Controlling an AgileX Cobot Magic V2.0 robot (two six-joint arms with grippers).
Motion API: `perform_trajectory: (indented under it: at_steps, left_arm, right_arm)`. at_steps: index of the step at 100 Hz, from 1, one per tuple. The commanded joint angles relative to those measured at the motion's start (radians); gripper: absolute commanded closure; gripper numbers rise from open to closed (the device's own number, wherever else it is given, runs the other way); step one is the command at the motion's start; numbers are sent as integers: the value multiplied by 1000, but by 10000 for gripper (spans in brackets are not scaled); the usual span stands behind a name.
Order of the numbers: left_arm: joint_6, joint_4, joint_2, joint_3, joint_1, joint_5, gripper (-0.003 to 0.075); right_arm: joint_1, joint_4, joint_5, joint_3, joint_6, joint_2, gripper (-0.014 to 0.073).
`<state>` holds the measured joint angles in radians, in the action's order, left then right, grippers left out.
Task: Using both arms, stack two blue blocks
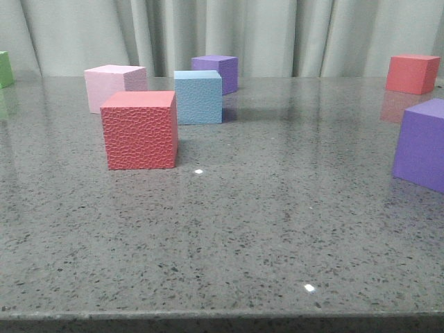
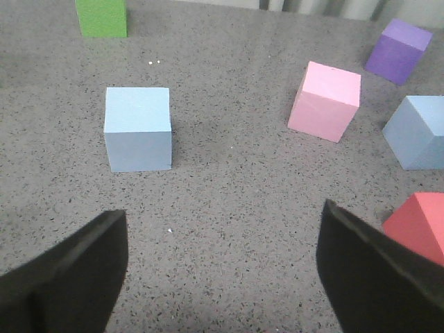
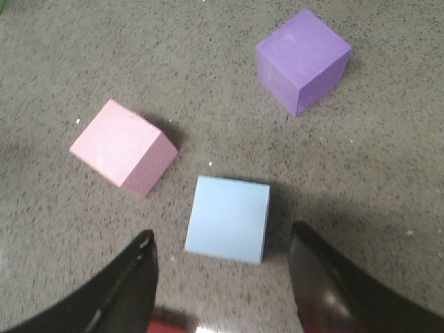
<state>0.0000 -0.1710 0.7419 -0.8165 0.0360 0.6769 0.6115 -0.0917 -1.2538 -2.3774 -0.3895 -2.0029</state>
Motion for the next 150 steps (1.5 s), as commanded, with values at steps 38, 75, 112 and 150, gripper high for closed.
perform_trajectory:
  at_steps: [38,75,112,150]
  left_arm:
    - [8,-6,292,-319,66,-13,90]
    - [23,16,614,-545,72,138,78]
    - [-8,86,808,-713,72,240,78]
    - [-43,99,878,-719,72,232,78]
  right_arm:
    - [4,-33,198,616,27,447,172]
    - [4,21,371,956,26,765,172]
    - [4,30,365,1000,27,835,172]
    - [4,37,370,1000,27,835,172]
